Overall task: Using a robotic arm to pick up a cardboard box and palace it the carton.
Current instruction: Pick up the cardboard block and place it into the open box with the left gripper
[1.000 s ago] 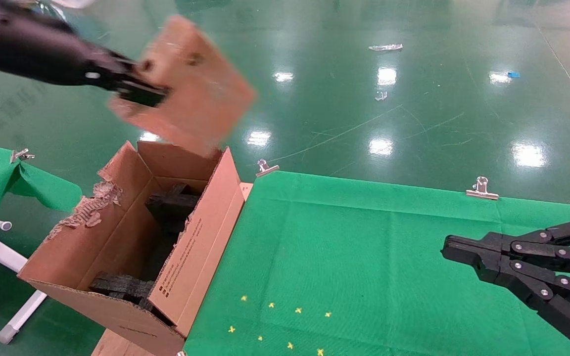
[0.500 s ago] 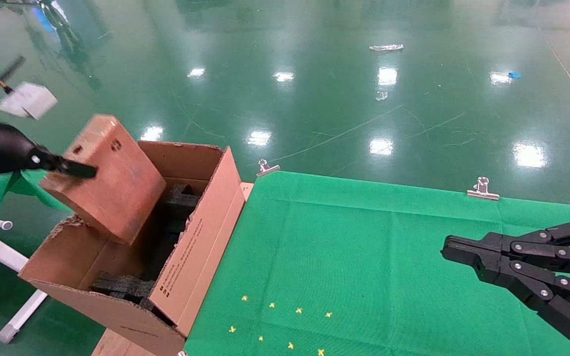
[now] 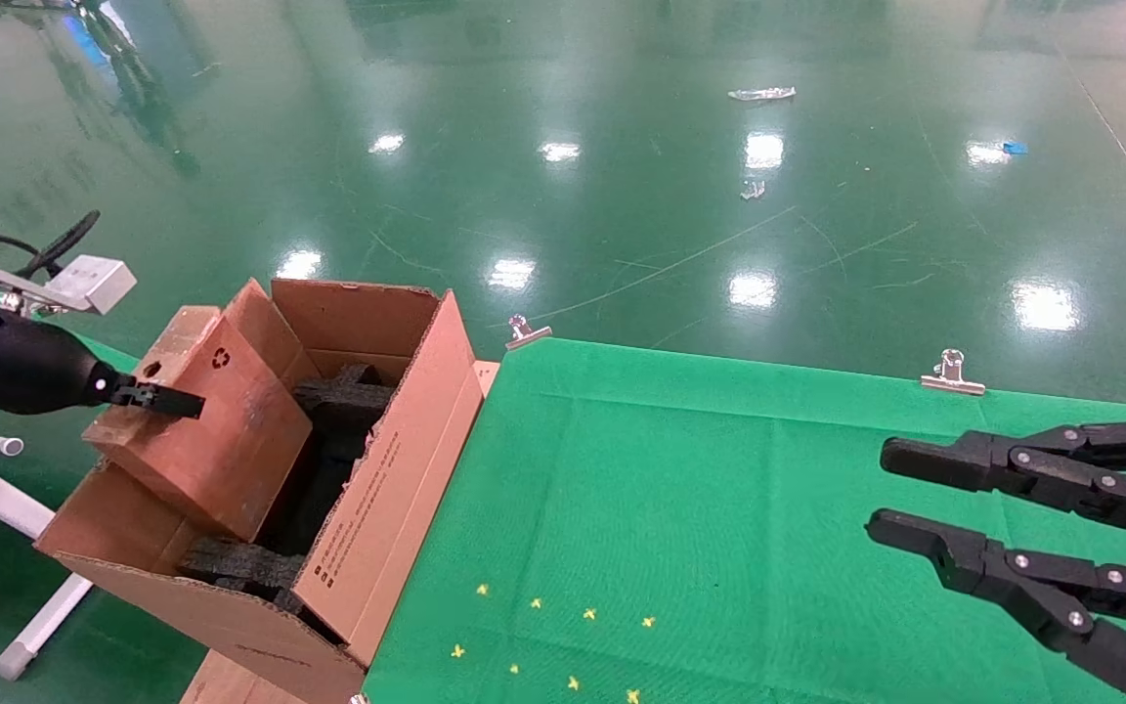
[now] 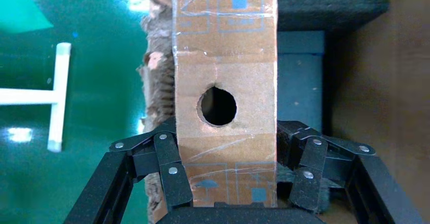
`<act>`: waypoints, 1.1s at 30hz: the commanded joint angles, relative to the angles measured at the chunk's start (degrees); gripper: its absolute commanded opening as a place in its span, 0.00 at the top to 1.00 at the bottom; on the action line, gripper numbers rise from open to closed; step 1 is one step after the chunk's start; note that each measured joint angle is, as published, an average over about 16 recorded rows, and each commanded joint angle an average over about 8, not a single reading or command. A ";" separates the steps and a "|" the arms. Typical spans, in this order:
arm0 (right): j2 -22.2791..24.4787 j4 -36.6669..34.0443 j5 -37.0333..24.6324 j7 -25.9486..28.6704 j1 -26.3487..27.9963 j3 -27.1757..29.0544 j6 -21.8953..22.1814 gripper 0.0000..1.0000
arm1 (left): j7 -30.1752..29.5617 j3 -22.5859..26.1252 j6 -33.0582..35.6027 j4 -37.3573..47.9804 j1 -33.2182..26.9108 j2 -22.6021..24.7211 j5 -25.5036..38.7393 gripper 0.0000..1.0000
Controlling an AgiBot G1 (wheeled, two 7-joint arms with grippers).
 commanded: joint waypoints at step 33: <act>0.05 0.00 0.08 -0.06 0.02 -0.11 0.05 0.00 | 3.03 0.17 -9.08 15.35 19.23 12.71 -4.11 1.00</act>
